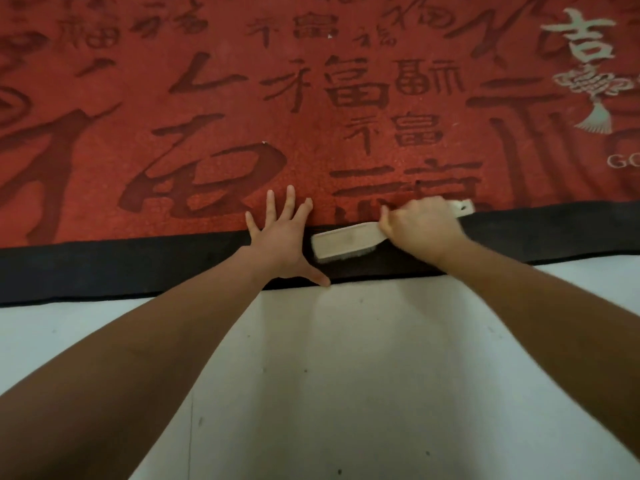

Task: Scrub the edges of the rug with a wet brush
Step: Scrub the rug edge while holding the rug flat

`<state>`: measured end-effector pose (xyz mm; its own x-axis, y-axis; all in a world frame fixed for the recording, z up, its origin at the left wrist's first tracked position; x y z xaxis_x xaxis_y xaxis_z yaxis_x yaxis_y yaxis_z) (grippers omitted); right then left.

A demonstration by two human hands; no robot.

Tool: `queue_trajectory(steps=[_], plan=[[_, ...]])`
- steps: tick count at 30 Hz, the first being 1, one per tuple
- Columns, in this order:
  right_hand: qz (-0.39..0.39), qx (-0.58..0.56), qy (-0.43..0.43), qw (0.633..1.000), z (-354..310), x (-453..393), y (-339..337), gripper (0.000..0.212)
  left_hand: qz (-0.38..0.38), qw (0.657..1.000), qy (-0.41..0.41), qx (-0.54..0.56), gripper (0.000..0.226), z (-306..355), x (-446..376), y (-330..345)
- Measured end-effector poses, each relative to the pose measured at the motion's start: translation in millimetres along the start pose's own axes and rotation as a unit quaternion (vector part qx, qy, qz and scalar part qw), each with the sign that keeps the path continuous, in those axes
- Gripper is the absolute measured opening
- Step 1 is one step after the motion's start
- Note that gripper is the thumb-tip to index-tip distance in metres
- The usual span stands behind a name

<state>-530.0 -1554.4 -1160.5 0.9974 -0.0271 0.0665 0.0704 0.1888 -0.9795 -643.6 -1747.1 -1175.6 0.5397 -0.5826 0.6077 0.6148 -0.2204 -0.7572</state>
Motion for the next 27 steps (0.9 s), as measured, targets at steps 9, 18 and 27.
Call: queue_trajectory(steps=[9, 18, 27], plan=[[0.008, -0.005, 0.024, 1.000, -30, 0, -4, 0.018, -0.014, 1.000, 0.006, -0.016, 0.146, 4, -2, 0], [-0.006, 0.032, 0.088, 0.996, -21, -8, -1, 0.065, -0.012, 1.000, 0.006, -0.016, 0.146, 7, -3, -2], [0.038, 0.029, 0.105, 0.993, 34, 11, 2, 0.025, -0.018, 1.000, 0.003, -0.014, 0.146, 5, -3, -3]])
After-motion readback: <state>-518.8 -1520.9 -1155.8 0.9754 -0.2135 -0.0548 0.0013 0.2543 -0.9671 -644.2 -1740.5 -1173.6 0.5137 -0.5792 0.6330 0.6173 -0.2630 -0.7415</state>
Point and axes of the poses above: each hand's wrist, its own x-axis away from the middle knuckle, its own y-axis out of the palm, z = x × y, the point moved 2 cm from there along -x, towards the middle knuckle
